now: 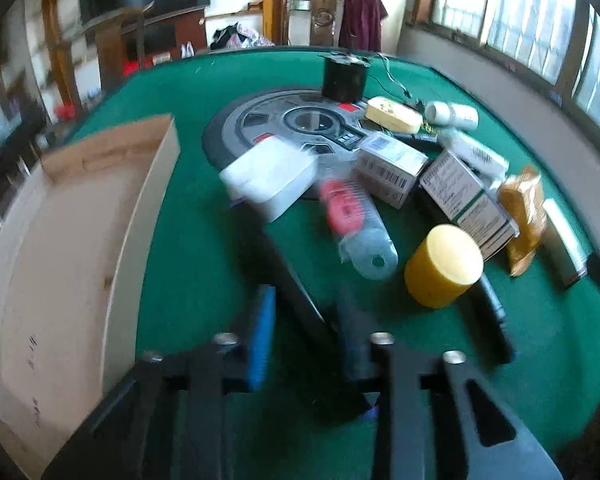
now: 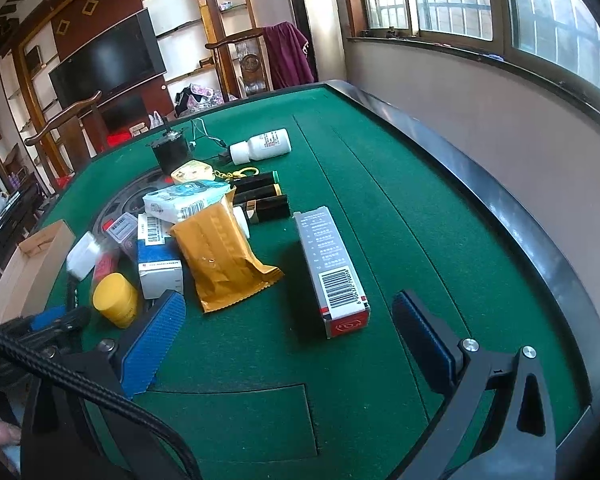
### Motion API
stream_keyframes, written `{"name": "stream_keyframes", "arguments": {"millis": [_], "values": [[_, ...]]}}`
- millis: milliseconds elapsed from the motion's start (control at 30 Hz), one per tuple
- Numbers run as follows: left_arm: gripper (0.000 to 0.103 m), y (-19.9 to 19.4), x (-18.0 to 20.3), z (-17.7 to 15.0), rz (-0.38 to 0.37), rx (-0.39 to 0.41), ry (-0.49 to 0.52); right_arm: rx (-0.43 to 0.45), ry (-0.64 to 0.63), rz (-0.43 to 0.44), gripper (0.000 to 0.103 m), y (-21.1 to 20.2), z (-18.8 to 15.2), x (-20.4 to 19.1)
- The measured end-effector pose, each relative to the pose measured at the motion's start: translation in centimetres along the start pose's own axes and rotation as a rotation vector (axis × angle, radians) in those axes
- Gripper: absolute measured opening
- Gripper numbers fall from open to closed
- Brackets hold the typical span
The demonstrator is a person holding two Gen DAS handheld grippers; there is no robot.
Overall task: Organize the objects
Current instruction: 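Grasp the black marker lying on the table with the left gripper, then grasp the white square charger block with the right gripper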
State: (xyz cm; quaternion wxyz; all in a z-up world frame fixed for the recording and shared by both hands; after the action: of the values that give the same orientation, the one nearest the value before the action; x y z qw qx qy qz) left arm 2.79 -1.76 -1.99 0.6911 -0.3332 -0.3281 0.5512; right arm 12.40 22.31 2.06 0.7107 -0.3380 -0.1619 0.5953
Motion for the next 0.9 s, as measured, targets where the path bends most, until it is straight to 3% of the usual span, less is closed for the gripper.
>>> {"name": "stream_keyframes", "arguments": {"millis": [133, 333, 633, 733, 900], "values": [[0.011, -1.4, -2.0, -0.6, -0.12, -0.005, -0.094, -0.007, -0.02, 0.035, 0.103, -0.5, 0.0, -0.6], [0.011, -5.0, -3.5, -1.4, -0.221, 0.068, -0.139, -0.086, -0.057, 0.218, 0.103, -1.4, 0.2, -4.6], [0.012, -8.9, -6.1, -2.0, -0.271, 0.169, -0.168, -0.149, -0.284, 0.334, 0.103, -0.4, 1.7, -15.4], [0.012, -10.6, -7.4, -2.1, -0.283, 0.223, -0.179, -0.161, -0.3, 0.335, 0.103, 1.6, 3.1, -18.0], [0.012, -12.3, -10.0, -2.2, -0.266, 0.277, -0.207, -0.273, -0.222, 0.396, 0.103, 5.6, 5.1, -21.5]]}}
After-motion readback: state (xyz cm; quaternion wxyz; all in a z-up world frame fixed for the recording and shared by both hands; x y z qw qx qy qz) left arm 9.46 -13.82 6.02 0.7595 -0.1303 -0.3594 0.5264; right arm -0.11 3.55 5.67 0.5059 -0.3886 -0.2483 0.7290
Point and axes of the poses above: each gripper's, at about its wrist camera, not at the fingertips, and y roughly the way its jaws point, x to its right, z to its top, the point moved 5 cm from there along y, roughly the way its jaws point, and after that the axes turned 1 degree about z, right-handed, at the moved point
